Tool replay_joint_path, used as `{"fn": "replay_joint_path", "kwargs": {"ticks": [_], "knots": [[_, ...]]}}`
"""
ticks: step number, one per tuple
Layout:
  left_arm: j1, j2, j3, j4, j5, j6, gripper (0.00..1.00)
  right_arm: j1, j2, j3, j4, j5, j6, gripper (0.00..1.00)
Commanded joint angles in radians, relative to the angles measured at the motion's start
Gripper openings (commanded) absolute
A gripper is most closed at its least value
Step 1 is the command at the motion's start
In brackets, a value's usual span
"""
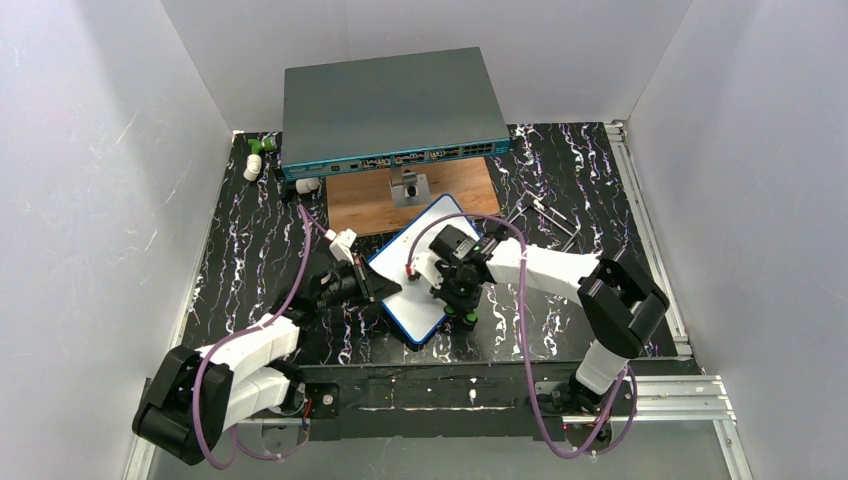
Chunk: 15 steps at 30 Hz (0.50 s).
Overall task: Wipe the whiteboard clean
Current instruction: Erase the whiteboard at the center of the board.
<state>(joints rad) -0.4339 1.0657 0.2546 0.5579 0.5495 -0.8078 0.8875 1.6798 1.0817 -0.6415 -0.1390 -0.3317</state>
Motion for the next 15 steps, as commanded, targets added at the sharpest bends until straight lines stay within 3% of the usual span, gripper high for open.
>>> {"fn": "replay_joint_path", "kwargs": {"ticks": [1, 6, 9, 15], "knots": [[-0.013, 0.014, -0.028, -0.103, 0.051, -0.038, 0.00, 0.089, 0.035, 0.052, 0.076, -0.142, 0.000, 0.01], [-0.013, 0.039, -0.029, -0.061, 0.068, -0.044, 0.00, 0.093, 0.019, 0.131, 0.048, -0.228, 0.006, 0.01], [-0.014, 0.048, -0.031, -0.016, 0.082, -0.049, 0.00, 0.087, 0.004, 0.153, 0.057, -0.203, -0.003, 0.01], [-0.014, 0.012, -0.041, 0.009, 0.115, -0.054, 0.00, -0.094, -0.028, 0.165, 0.160, -0.091, 0.017, 0.01]]}}
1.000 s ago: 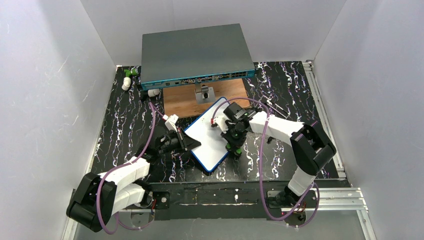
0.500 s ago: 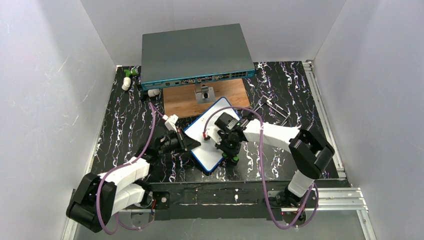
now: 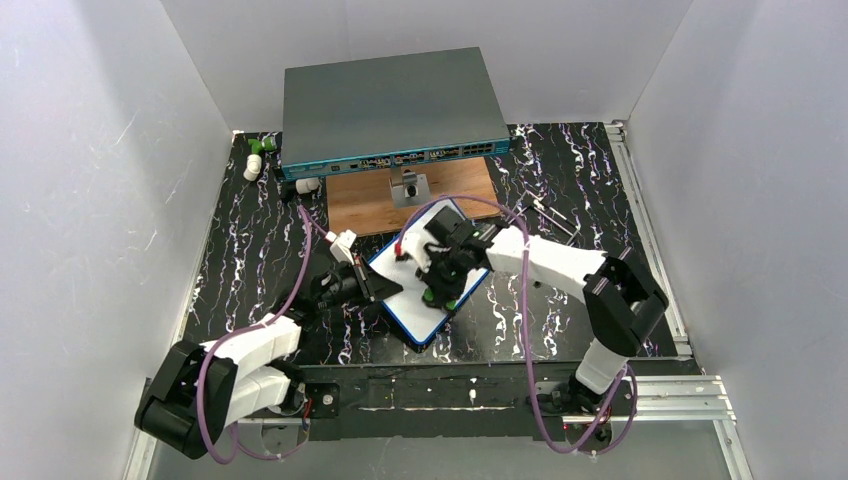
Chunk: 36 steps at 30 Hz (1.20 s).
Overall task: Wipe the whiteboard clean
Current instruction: Erase the whiteboard at the center of the board.
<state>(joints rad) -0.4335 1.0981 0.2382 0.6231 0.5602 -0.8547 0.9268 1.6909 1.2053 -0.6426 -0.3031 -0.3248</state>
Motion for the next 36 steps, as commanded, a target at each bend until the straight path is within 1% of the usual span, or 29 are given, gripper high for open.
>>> {"fn": "replay_joint_path", "kwargs": {"ticks": [1, 4, 6, 8, 11, 14, 20, 25, 28, 31, 36], "knots": [[-0.014, -0.027, -0.022, -0.064, 0.112, -0.003, 0.00, -0.167, -0.041, 0.036, 0.197, 0.104, 0.012, 0.01], [-0.014, -0.036, -0.011, -0.077, 0.146, 0.002, 0.00, -0.254, -0.037, 0.020, 0.300, 0.202, 0.011, 0.01], [-0.014, -0.044, -0.006, -0.088, 0.157, 0.007, 0.00, -0.299, -0.021, 0.020, 0.342, 0.235, 0.013, 0.01], [-0.014, -0.050, -0.003, -0.089, 0.164, 0.007, 0.00, -0.335, -0.003, 0.023, 0.351, 0.230, 0.024, 0.01], [-0.015, -0.044, -0.004, -0.063, 0.178, -0.004, 0.00, -0.333, -0.013, 0.005, 0.341, 0.156, 0.040, 0.01], [-0.014, -0.030, -0.006, -0.029, 0.187, -0.020, 0.00, -0.275, -0.044, -0.012, 0.339, 0.096, 0.051, 0.01], [-0.014, -0.020, -0.005, 0.010, 0.200, -0.041, 0.00, -0.088, -0.087, 0.023, 0.318, 0.045, 0.068, 0.01], [-0.014, -0.019, -0.002, 0.015, 0.211, -0.050, 0.00, 0.048, -0.046, 0.135, 0.249, 0.050, 0.083, 0.01], [-0.014, -0.045, -0.007, 0.004, 0.211, -0.048, 0.00, 0.065, -0.017, 0.155, 0.246, 0.118, 0.092, 0.01], [-0.014, -0.080, -0.010, -0.031, 0.211, -0.030, 0.00, 0.025, -0.019, 0.116, 0.275, 0.258, 0.087, 0.01], [-0.014, -0.104, -0.004, -0.065, 0.220, 0.002, 0.00, -0.179, -0.025, 0.074, 0.262, 0.333, 0.091, 0.01]]}}
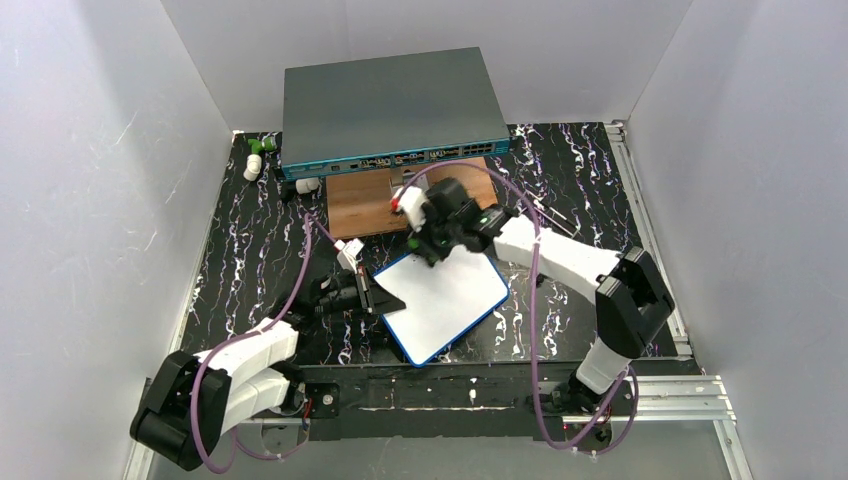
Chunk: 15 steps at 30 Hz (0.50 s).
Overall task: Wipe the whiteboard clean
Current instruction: Erase the whiteboard at the center of the board.
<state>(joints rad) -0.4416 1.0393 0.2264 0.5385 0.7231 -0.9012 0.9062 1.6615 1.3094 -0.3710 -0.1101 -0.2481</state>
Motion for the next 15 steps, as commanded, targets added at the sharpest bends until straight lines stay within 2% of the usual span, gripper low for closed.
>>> {"fn": "replay_joint_path", "kwargs": {"ticks": [1, 6, 9, 15], "knots": [[-0.006, -0.046, 0.010, 0.017, 0.059, 0.051, 0.00, -0.191, 0.005, -0.039, -0.015, 0.148, 0.009, 0.01], [-0.006, -0.048, 0.014, 0.023, 0.061, 0.060, 0.00, -0.262, -0.006, -0.124, -0.023, 0.122, -0.044, 0.01], [-0.006, -0.055, 0.019, 0.025, 0.051, 0.060, 0.00, -0.255, -0.031, -0.183, -0.041, -0.007, -0.052, 0.01], [-0.006, -0.059, 0.030, 0.029, 0.025, 0.050, 0.00, -0.094, -0.177, -0.334, 0.017, -0.114, -0.089, 0.01]]}}
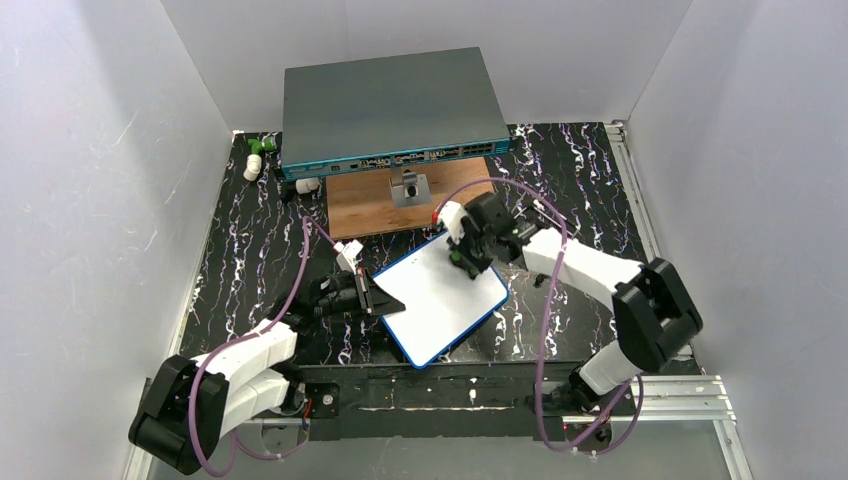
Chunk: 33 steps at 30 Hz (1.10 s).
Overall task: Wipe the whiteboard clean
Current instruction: Erase the whiteboard at the center of the board.
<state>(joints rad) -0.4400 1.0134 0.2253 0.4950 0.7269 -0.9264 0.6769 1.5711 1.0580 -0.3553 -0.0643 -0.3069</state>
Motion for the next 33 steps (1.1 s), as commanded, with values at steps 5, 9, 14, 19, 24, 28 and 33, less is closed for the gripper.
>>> {"fn": "replay_joint_path", "kwargs": {"ticks": [5, 9, 14, 19, 24, 28, 33], "knots": [[-0.008, -0.015, 0.026, 0.123, 0.005, 0.046, 0.00, 0.288, -0.139, -0.086, 0.001, -0.240, -0.024, 0.01], [-0.008, -0.008, 0.022, 0.150, 0.005, 0.025, 0.00, 0.398, -0.104, -0.072, -0.013, -0.237, -0.021, 0.01], [-0.008, -0.057, 0.017, 0.113, 0.008, 0.038, 0.00, 0.280, -0.095, -0.107, 0.045, -0.114, -0.021, 0.01], [-0.008, -0.078, 0.028, 0.076, 0.018, 0.061, 0.00, 0.009, -0.163, -0.218, 0.124, -0.055, -0.073, 0.01], [-0.008, -0.042, 0.026, 0.140, 0.026, 0.044, 0.00, -0.087, -0.175, -0.307, 0.217, -0.043, -0.171, 0.01], [-0.008, -0.036, 0.022, 0.153, 0.012, 0.036, 0.00, -0.039, -0.151, -0.306, 0.199, -0.088, -0.172, 0.01], [-0.008, -0.040, 0.019, 0.167, -0.012, 0.021, 0.00, 0.075, -0.227, -0.296, 0.142, -0.212, -0.133, 0.01]]}}
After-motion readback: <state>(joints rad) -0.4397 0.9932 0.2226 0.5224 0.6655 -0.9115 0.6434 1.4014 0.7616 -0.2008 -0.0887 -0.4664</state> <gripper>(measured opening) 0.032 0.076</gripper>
